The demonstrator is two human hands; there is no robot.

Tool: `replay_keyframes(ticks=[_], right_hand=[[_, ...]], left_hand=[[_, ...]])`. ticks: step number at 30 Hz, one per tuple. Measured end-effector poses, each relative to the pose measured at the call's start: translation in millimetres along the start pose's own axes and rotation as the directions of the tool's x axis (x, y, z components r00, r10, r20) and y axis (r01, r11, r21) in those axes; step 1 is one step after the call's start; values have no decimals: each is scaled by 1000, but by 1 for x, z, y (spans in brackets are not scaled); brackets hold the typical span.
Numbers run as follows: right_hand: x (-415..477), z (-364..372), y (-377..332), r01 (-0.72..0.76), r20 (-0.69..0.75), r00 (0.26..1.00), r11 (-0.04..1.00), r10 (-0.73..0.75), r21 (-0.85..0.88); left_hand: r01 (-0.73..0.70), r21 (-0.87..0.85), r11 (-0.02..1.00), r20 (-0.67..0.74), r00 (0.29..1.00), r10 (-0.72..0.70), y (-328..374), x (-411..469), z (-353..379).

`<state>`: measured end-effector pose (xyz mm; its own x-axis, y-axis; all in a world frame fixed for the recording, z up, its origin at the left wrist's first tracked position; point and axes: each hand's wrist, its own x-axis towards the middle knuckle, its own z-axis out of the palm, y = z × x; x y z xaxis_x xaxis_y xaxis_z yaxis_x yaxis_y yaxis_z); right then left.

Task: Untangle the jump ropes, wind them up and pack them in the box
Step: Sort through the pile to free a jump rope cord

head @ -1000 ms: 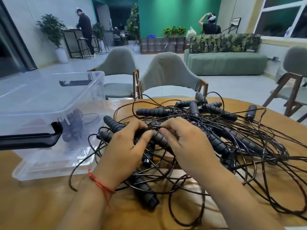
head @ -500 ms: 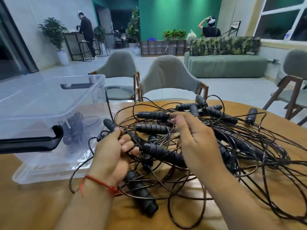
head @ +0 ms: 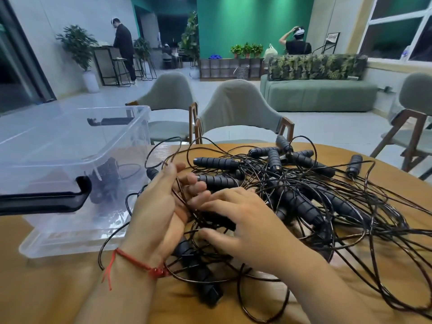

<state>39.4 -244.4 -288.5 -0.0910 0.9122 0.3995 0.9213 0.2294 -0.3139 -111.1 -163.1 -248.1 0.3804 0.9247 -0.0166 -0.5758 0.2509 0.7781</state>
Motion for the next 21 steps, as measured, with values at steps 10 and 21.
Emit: replay_keyframes(ticks=[10,21], right_hand=[[7,-13,-21,-40,-320,913,833,255,551],[7,-51,-6,-107,-177,867,520,466,848]], left_hand=[[-200,371,907,349,935,64,-8,-8,1],[-465,663,587,566,824,14,-21,-22,-5]])
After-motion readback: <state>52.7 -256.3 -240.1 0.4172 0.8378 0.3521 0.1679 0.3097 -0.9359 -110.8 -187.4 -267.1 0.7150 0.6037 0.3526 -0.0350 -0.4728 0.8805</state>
